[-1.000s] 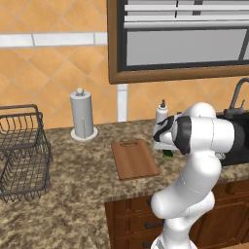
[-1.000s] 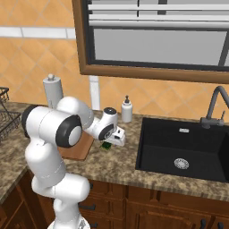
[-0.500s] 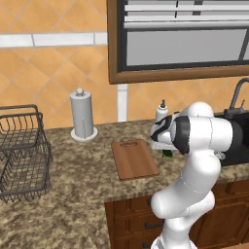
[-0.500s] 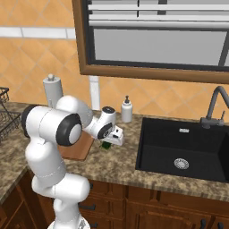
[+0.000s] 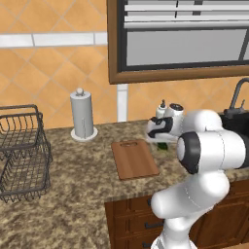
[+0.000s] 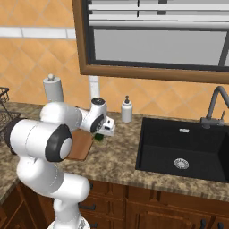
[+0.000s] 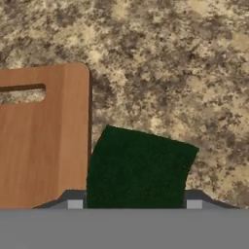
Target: Pick up the sponge from the counter and clean the cutting board by briefly scrubbing or pressing down on the cutting board. Once finished, release the sponge.
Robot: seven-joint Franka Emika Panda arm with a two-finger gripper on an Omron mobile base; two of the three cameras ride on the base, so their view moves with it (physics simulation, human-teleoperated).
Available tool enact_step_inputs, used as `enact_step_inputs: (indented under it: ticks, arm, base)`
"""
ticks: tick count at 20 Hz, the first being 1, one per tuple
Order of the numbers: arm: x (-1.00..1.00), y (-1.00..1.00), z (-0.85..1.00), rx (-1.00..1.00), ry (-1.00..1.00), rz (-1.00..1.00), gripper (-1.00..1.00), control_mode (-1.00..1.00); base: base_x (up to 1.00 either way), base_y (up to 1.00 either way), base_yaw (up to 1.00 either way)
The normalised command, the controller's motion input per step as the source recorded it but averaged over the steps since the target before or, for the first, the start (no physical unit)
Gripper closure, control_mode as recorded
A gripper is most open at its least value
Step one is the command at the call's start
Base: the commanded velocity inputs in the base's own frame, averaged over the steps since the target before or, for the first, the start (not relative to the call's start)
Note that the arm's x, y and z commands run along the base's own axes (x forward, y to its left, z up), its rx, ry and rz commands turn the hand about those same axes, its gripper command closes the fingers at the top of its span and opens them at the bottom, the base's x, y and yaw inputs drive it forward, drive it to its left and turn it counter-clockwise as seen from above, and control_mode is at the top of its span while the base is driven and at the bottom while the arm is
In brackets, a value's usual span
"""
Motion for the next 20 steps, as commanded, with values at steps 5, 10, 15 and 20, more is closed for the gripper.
enact_step_inputs:
  ticks: [5, 10, 15, 20]
  arm:
    - [0.24, 0.96, 0.35, -0.01, 0.0, 0.25, 1.0, -1.0]
    - [0.07, 0.92, 0.01, 0.0, -0.01, 0.17, 1.0, -1.0]
    - [0.08, 0.84, -0.07, -0.06, 0.0, 0.0, 1.0, -1.0]
    - [0.02, 0.65, -0.21, -0.01, 0.0, 0.0, 1.0, -1.0]
  base:
    - [0.0, 0.0, 0.0]
    - [0.0, 0.0, 0.0]
    - [0.0, 0.0, 0.0]
    - [0.0, 0.0, 0.0]
